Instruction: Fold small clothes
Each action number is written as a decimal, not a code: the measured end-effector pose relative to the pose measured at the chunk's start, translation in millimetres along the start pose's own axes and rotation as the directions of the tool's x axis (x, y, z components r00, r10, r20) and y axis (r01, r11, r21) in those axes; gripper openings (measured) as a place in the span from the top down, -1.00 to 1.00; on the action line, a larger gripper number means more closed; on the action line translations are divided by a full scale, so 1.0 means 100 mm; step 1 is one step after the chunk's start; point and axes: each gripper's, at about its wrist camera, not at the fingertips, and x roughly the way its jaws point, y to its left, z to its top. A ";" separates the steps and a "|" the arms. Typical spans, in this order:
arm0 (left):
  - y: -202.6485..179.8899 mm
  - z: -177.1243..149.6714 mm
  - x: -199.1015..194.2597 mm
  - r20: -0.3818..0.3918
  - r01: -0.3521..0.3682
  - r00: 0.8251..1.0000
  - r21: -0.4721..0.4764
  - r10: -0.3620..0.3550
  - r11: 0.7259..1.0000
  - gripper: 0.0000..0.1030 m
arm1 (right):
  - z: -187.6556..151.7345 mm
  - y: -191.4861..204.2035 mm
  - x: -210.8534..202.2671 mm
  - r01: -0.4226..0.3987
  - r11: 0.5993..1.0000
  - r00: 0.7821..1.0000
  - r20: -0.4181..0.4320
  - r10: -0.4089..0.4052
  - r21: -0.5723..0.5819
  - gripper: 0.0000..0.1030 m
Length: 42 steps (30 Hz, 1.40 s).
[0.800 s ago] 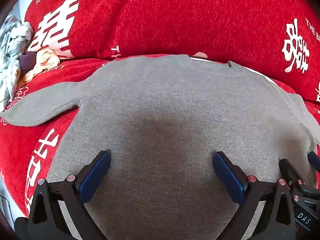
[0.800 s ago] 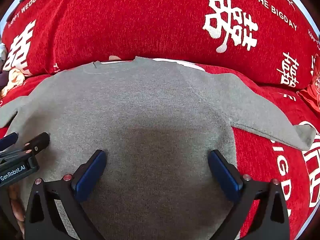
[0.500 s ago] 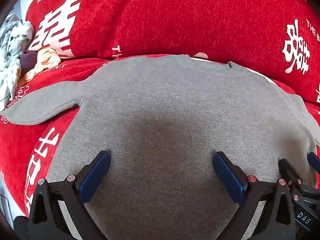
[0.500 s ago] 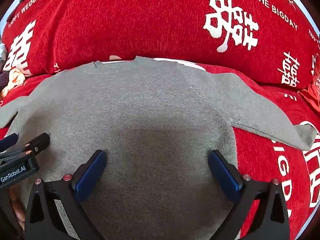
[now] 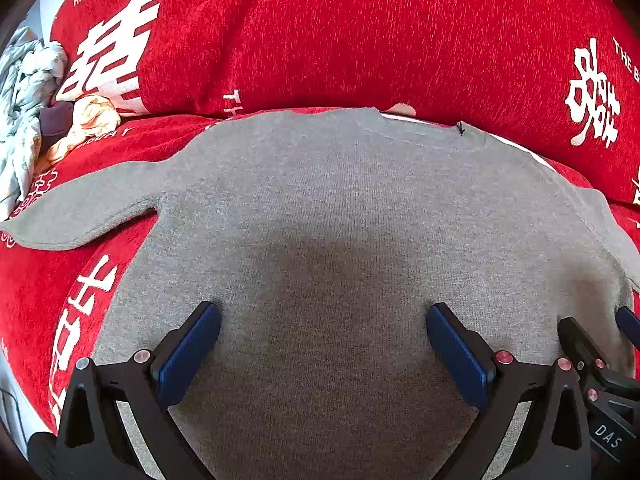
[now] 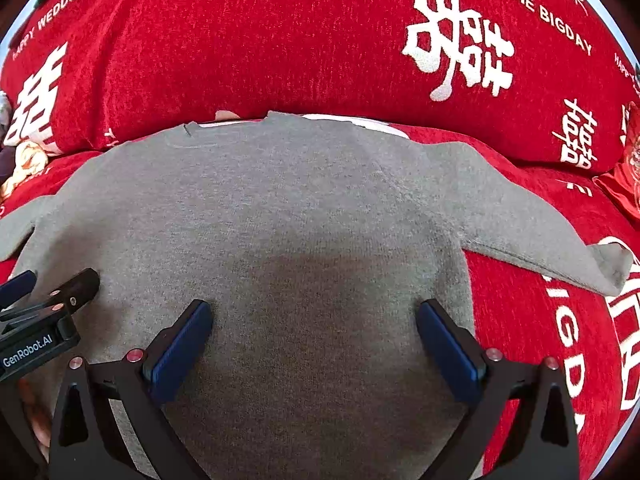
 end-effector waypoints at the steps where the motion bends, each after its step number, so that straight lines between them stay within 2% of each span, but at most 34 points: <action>1: 0.00 0.00 0.00 0.000 0.000 1.000 0.000 0.000 1.000 -1.00 | -0.01 -0.01 0.00 0.001 1.000 1.000 0.002 -0.001 0.010 -0.98; 21: -0.02 0.01 0.00 -0.021 -0.025 0.999 -0.025 0.024 0.999 -1.00 | -0.02 -0.02 0.02 -0.004 1.000 1.000 -0.001 0.004 0.009 -0.98; 26: -0.01 0.05 0.00 -0.074 -0.025 0.997 -0.036 0.022 0.999 -1.00 | 0.02 0.00 0.03 0.003 1.000 1.000 -0.025 -0.003 0.000 -0.98; 30: -0.02 0.07 -0.01 -0.101 -0.035 0.994 -0.029 0.032 0.999 -1.00 | 0.07 -0.06 0.03 -0.034 0.999 0.998 -0.060 0.035 0.018 -0.98; 32: -0.04 0.12 -0.05 -0.119 0.006 0.993 -0.036 -0.010 0.999 -1.00 | 0.09 -0.08 -0.02 -0.021 1.000 0.999 -0.047 0.021 -0.006 -0.98; 34: -0.06 0.18 -0.15 -0.100 0.034 0.994 -0.045 -0.038 0.998 -1.00 | 0.12 -0.13 -0.13 0.030 0.999 1.000 -0.003 -0.030 -0.016 -0.98; 37: -0.16 0.26 -0.30 -0.062 0.007 0.998 -0.016 -0.008 1.000 -1.00 | 0.22 -0.21 -0.28 0.039 0.999 0.999 0.031 -0.038 -0.020 -0.98; 42: -0.39 0.32 -0.38 -0.065 0.003 0.998 0.020 -0.002 1.000 -1.00 | 0.35 -0.33 -0.42 0.050 0.999 0.997 0.057 -0.048 -0.022 -0.98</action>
